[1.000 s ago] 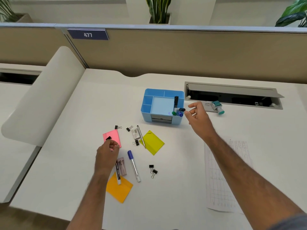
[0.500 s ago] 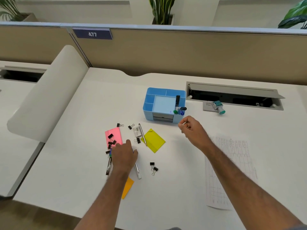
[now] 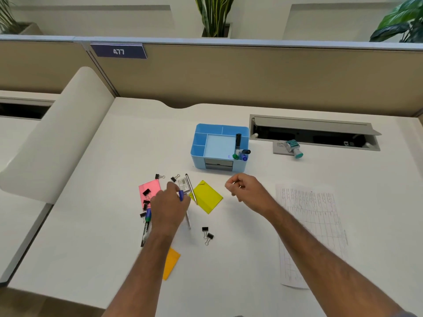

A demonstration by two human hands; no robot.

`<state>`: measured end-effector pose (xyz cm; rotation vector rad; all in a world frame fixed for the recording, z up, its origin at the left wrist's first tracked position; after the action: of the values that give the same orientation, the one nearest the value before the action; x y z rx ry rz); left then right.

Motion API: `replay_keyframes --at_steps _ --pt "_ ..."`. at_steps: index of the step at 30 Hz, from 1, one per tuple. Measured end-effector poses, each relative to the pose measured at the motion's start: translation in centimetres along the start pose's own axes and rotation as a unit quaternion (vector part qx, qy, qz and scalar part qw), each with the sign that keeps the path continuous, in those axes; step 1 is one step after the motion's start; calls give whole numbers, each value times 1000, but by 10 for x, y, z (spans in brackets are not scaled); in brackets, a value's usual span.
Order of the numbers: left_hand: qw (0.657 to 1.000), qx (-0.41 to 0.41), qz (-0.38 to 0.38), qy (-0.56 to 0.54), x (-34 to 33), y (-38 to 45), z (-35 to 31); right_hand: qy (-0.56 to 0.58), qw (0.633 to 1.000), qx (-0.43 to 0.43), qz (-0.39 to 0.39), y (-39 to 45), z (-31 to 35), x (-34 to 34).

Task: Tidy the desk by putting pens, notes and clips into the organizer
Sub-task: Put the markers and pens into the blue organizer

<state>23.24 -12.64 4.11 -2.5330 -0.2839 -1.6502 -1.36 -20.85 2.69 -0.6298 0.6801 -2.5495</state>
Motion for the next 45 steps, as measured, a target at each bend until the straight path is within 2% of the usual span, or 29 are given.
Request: replay_keyframes --at_steps 5,8,12,17,22,27,30,33,37,41,45 --pt "984 -61 -70 -151 31 20 -50 -41 997 17 70 -6 18 -30" --pt "964 -86 -67 -242 31 26 -74 -36 997 37 62 -7 29 -32" --pt "942 -116 -71 -307 28 27 -96 -47 996 54 52 -9 40 -25" --pt "929 -95 -45 -355 13 21 -91 -56 996 76 6 -10 48 4" --pt "955 -53 -59 -287 6 12 -40 38 993 100 -59 -3 65 59" --pt "979 25 -57 -194 3 -6 32 8 975 116 -188 9 76 114" --pt "987 74 -33 -141 -1 -19 70 -2 968 100 -232 20 74 129" --pt "989 119 -6 -89 -6 -34 100 -16 967 90 -237 29 70 129" --pt "989 145 20 -19 -11 -49 120 -44 976 61 -203 44 59 115" --pt "988 132 57 60 -17 -58 122 -42 979 25 -196 52 41 107" --pt "987 117 64 90 -17 -58 119 -18 979 12 -201 50 26 105"
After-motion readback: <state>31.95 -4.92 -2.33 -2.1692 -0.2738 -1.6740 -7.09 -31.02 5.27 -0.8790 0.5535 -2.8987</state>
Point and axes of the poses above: each hand's wrist, its own y-axis towards the middle knuckle, its own x-axis out of the back of the hand, z = x × y, the point moved 10 cm from there along y, towards the middle knuckle, and after that the axes turned 15 degrees about -x, right-handed, at the moved point
